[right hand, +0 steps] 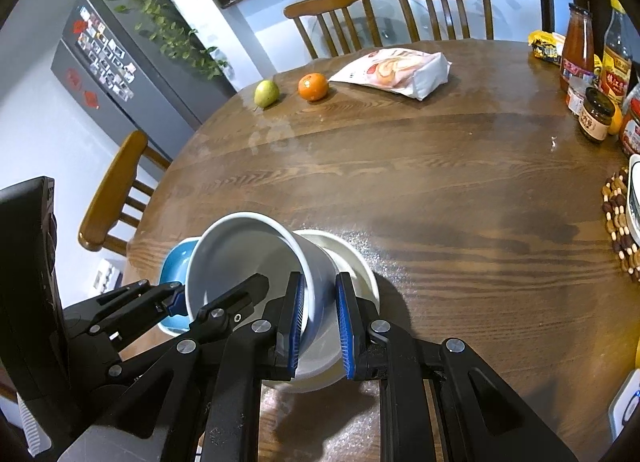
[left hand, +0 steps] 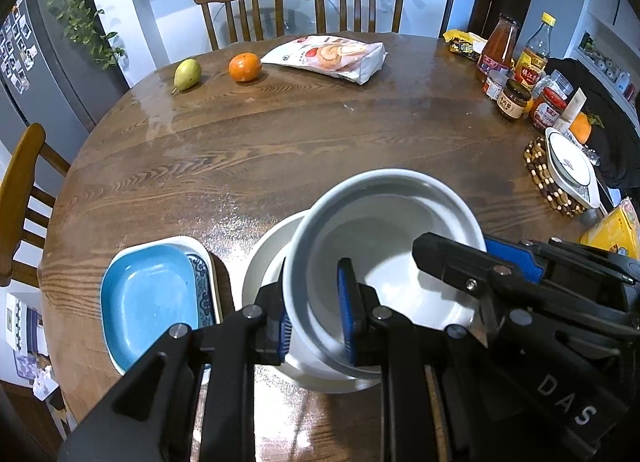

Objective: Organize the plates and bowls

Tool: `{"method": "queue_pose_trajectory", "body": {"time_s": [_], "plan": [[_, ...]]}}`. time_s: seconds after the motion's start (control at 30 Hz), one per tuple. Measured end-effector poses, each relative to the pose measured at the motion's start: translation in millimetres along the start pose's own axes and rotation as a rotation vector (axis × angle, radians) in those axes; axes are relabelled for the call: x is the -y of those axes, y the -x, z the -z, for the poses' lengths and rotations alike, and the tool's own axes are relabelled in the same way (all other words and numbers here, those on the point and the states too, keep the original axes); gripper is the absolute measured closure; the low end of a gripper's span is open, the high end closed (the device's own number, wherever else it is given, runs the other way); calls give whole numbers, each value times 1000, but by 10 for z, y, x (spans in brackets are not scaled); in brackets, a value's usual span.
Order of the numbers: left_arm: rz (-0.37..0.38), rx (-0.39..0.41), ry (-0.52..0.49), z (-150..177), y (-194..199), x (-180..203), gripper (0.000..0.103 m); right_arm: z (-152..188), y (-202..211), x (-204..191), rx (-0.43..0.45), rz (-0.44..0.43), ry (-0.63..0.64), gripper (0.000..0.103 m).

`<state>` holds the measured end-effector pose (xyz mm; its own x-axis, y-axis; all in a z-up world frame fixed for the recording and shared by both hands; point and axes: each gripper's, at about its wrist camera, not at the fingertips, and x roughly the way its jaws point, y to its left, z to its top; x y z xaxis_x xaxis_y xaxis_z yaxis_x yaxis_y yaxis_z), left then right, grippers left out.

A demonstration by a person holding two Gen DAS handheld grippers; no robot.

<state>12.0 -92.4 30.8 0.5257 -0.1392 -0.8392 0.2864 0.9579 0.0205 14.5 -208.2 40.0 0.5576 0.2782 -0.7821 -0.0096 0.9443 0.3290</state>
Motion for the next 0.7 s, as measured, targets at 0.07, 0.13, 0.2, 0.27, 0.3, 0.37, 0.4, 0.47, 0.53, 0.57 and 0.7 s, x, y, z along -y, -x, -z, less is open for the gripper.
{"method": "queue_pose_trajectory", "body": {"time_s": [0.07, 0.13, 0.2, 0.27, 0.3, 0.37, 0.4, 0.47, 0.53, 0.57, 0.7], "plan": [[-2, -1, 2, 17, 4, -7, 85, 15, 1, -14, -2, -1, 3, 85], [-3, -3, 5, 36, 7, -6, 85, 41, 4, -25, -5, -2, 5, 85], [-3, -5, 7, 58, 9, -7, 85, 61, 10, -24, -7, -3, 8, 85], [-3, -7, 8, 73, 10, -6, 85, 82, 14, -31, -8, -2, 9, 85], [-3, -8, 10, 83, 9, -9, 85, 92, 18, -29, -9, -3, 11, 85], [1, -12, 15, 90, -2, -10, 85, 102, 17, -22, -11, -2, 13, 85], [5, -16, 20, 101, -11, -18, 85, 107, 14, -23, -12, -2, 14, 85], [8, -22, 23, 115, -23, -19, 85, 116, 4, -20, -16, -2, 13, 85], [8, -28, 24, 131, -38, -12, 85, 133, -19, -18, -25, -1, 12, 85], [9, -30, 25, 137, -44, -14, 85, 141, -27, -16, -28, 0, 12, 85], [9, -37, 27, 145, -63, -24, 85, 157, -53, -19, -38, 2, 14, 85]]}}
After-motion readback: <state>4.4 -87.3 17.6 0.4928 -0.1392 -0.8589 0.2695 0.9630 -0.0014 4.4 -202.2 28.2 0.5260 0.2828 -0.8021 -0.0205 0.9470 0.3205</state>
